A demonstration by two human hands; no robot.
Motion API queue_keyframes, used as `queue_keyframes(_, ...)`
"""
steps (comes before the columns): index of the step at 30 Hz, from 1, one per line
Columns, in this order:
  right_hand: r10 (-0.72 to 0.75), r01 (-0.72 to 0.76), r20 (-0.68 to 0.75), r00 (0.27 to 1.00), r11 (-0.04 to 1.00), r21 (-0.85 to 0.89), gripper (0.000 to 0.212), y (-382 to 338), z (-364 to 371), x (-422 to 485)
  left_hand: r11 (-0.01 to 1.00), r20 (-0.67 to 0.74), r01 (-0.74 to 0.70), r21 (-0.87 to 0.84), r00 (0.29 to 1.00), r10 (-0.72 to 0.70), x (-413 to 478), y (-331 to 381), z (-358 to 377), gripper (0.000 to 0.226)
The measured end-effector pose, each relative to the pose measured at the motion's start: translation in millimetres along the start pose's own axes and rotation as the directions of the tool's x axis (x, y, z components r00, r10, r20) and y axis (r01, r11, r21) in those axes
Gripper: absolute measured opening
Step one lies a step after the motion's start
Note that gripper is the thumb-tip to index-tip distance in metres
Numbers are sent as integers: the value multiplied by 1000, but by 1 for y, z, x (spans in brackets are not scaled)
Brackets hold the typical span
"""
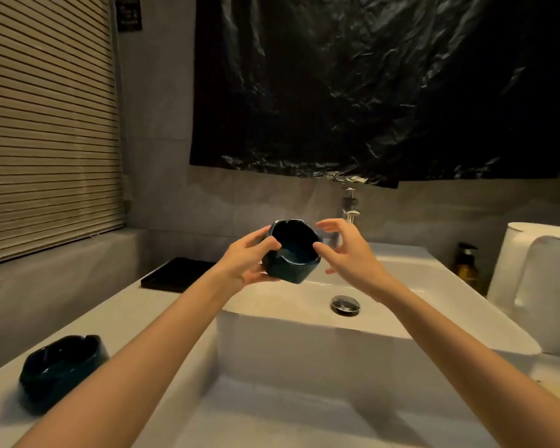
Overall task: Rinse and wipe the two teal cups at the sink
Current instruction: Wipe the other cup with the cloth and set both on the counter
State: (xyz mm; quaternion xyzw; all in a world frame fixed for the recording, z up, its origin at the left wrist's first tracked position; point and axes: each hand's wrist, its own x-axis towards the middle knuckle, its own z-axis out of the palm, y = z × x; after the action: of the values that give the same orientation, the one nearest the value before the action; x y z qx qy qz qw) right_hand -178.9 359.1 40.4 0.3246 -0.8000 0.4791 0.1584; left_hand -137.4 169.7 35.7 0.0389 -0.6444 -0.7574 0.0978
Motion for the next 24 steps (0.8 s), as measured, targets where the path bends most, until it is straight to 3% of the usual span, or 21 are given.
queue_keyframes(3,349,-383,212,913,911,152,46,27,-15,1,990,84,-63,125,995,53,10,-11,19,48)
queue_keyframes(5,440,-507,318,840,845,171,42,46,-20,1,975,150,-115,191,985,87,13,-19,33,49)
queue_keyframes(7,471,-559,343,812,798,226,33,60,-25,-1,950,223,-182,253,967,126,19,-25,44,54)
queue_keyframes(10,411,-494,327,851,839,230,35,81,-29,-3,858,329,-354,372,915,235,28,-36,54,63)
queue_keyframes(12,377,-422,227,898,882,208,41,93,-28,-4,745,417,-512,427,843,339,36,-44,60,69)
queue_keyframes(15,319,-327,70,945,925,192,28,109,-28,-2,590,529,-680,435,723,443,48,-57,66,76)
queue_keyframes(18,192,-180,-87,978,975,129,20,110,-30,0,357,562,-789,500,609,559,59,-64,69,83)
queue_keyframes(22,6,-6,-201,980,1000,0,37,110,-32,-4,-13,650,-823,568,439,620,65,-67,69,90)
queue_keyframes(24,-65,49,-233,970,996,-75,41,112,-33,-5,-142,683,-818,557,354,639,65,-65,69,93)
